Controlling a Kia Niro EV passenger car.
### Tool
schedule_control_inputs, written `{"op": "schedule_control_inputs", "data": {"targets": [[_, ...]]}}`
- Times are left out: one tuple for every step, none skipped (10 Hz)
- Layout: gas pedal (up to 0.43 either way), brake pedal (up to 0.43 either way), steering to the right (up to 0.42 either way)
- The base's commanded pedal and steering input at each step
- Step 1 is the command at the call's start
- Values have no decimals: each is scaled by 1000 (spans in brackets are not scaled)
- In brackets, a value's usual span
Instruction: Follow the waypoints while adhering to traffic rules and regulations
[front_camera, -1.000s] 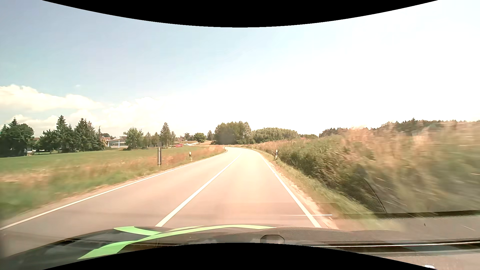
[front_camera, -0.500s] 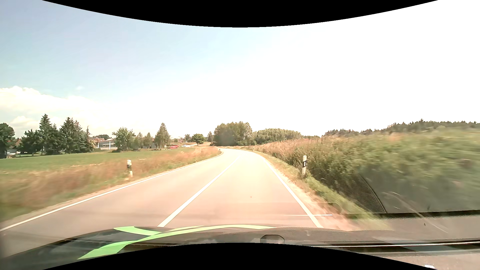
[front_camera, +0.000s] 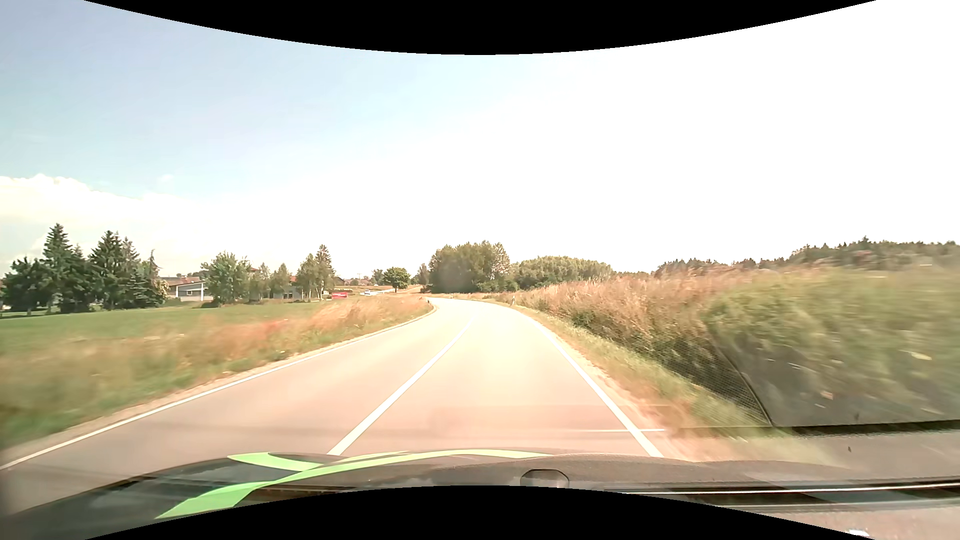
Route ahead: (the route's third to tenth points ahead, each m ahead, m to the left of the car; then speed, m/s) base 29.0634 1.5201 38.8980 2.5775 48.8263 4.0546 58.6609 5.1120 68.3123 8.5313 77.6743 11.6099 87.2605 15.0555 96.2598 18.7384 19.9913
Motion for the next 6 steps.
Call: {"op": "schedule_control_inputs", "data": {"targets": [[0,0,-11],[0,0,-11],[0,0,-11],[0,0,-11],[0,0,-11],[0,0,-12]]}}
